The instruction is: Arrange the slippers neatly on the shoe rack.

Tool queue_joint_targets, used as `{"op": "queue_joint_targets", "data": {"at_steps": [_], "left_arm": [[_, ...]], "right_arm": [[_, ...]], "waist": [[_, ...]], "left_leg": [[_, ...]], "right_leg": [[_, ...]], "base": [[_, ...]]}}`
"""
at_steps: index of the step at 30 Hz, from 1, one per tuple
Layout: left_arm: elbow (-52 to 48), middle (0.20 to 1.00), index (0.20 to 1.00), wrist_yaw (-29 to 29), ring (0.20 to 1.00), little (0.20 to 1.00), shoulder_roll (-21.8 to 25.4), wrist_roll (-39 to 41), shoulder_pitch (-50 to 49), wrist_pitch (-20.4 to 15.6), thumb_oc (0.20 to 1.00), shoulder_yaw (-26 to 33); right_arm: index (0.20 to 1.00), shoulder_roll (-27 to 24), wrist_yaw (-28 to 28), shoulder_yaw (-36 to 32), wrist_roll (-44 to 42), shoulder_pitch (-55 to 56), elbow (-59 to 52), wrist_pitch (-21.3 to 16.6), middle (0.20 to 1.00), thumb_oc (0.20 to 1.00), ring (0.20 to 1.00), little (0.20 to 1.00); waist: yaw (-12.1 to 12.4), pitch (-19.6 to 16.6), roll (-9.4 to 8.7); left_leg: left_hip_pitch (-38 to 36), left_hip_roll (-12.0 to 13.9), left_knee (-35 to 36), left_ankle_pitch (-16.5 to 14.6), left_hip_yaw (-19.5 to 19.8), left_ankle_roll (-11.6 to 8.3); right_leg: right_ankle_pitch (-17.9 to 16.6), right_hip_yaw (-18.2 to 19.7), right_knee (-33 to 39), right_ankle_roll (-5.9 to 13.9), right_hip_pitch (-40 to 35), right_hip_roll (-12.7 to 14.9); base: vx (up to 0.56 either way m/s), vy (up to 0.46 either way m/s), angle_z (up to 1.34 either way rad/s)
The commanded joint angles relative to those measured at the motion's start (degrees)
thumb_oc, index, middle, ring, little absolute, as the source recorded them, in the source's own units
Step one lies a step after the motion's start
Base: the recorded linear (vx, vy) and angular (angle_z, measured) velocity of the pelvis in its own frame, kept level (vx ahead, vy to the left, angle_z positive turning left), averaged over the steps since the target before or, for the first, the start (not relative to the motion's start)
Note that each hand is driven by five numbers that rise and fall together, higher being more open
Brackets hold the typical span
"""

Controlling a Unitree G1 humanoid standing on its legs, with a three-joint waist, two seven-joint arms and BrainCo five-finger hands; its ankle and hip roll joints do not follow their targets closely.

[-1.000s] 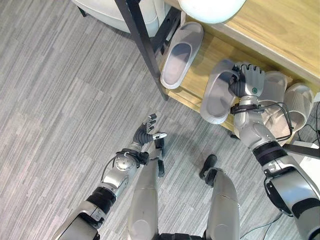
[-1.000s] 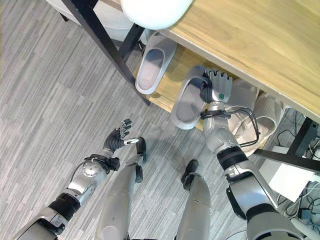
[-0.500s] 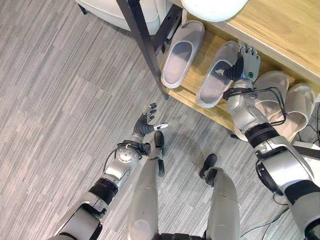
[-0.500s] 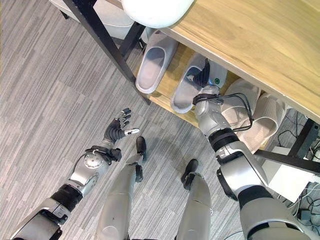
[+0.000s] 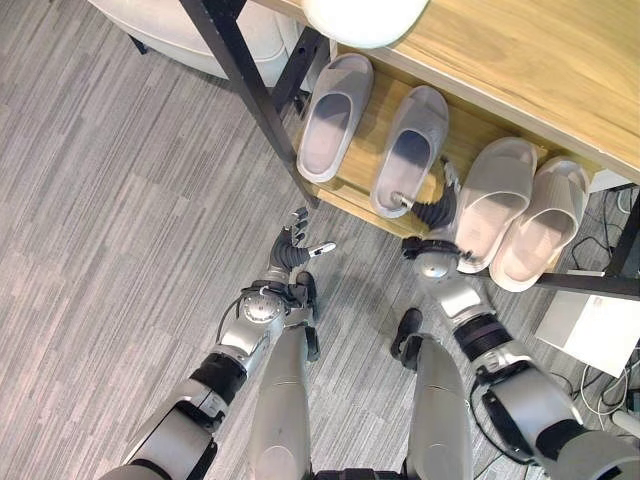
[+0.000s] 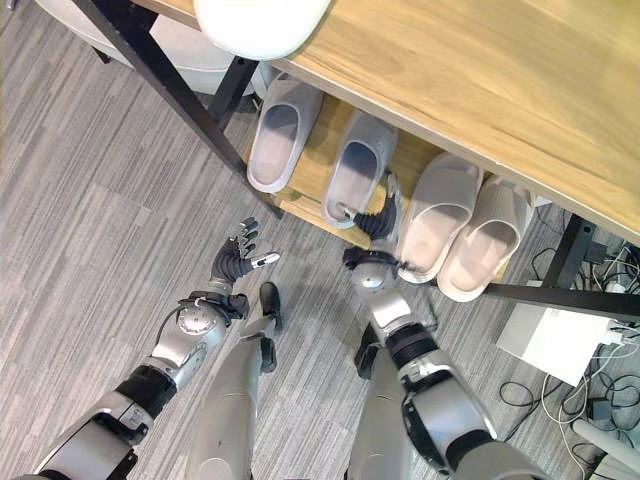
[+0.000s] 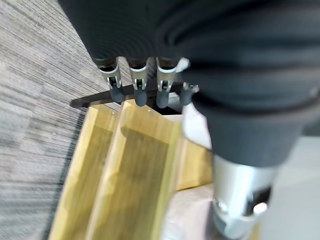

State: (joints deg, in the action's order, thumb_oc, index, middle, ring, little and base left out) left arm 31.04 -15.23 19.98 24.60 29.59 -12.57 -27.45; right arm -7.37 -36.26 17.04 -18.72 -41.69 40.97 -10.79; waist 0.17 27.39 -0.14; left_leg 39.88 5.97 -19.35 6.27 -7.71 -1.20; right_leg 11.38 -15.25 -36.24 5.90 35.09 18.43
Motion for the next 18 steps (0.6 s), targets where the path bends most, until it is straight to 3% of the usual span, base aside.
{"op": "queue_joint_targets", "data": {"at_steps": [1, 11, 18], "left_arm": [[-1.9, 1.0, 1.0, 0.4, 1.0, 1.0, -0.18, -2.07, 0.54, -1.29, 1.0, -1.35], [-1.48, 1.0, 1.0, 0.94, 1.0, 1.0, -0.77, -1.89, 0.53, -1.09, 1.0, -1.86], [-0.9, 1.0, 1.0, 1.25, 1.0, 1.0, -0.78, -2.19, 1.49, -0.79, 1.0, -2.17]], "right_arm": [[1.0, -2.59, 5.58, -1.71, -14.71, -4.33, 0.03, -4.9, 1.0, 1.0, 1.0, 1.0], [1.0, -0.23, 11.32, -0.48, -25.44, -4.49, 0.25, -6.79, 1.0, 1.0, 1.0, 1.0], [1.0, -1.12, 14.4, 3.14, -24.56, -7.58, -1.96, -5.47, 1.0, 1.0, 1.0, 1.0]], "waist": [[1.81, -0.13, 0.43], [2.5, 0.09, 0.87], [3.07, 0.3, 0.94]], "left_leg": [[-2.44, 1.94, -6.03, -13.38, 4.29, -4.57], [-3.17, 1.75, -5.61, -13.3, 3.79, -4.77], [-3.5, 1.66, -5.72, -13.24, 3.64, -4.74]], "right_leg": [[-6.46, 3.3, 11.39, 4.24, -2.2, 1.94], [-7.05, 3.21, 12.42, 4.45, -3.09, 2.18], [-7.25, 3.21, 12.67, 4.37, -3.56, 2.29]], "base": [[0.0, 0.0, 0.0], [0.01, 0.0, 0.01], [0.0, 0.0, 0.0]]}}
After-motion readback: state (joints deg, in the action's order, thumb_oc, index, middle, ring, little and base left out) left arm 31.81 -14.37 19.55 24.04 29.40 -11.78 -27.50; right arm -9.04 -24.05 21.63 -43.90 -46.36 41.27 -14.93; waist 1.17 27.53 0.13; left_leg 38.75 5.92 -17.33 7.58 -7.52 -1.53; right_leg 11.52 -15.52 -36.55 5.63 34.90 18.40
